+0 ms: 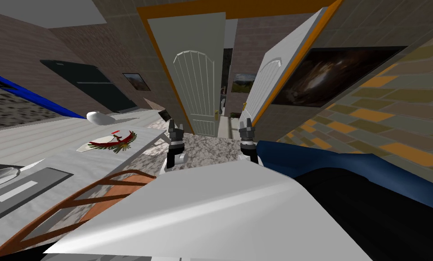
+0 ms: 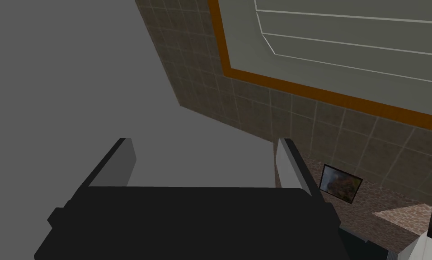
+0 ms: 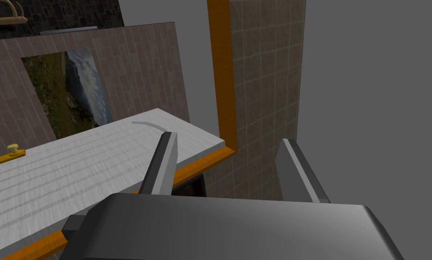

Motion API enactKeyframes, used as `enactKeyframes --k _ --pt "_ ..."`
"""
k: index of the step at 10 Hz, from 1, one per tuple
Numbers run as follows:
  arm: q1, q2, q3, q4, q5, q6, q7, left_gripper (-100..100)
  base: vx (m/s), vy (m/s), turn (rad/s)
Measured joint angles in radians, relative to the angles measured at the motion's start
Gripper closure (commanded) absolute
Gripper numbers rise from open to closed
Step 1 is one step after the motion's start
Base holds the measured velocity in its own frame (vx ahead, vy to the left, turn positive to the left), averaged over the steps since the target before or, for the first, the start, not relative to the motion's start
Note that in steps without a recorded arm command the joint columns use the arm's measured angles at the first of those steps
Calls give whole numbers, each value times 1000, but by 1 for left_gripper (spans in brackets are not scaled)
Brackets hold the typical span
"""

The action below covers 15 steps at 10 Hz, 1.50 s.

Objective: Push the door open

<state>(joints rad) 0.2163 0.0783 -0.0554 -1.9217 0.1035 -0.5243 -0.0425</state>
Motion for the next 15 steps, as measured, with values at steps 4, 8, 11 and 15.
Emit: enactKeyframes --k 4,8,11,15 --pt "-53 2 0 103 -4 0 0 -100 81 -37 -26" --pt "-110 5 5 202 -5 6 1 -100 70 -27 -28" --pt "-153 6 7 275 -7 11 2 -100 76 -32 -23" --pt "-230 2 12 406 -10 14 0 -100 95 -43 -41"
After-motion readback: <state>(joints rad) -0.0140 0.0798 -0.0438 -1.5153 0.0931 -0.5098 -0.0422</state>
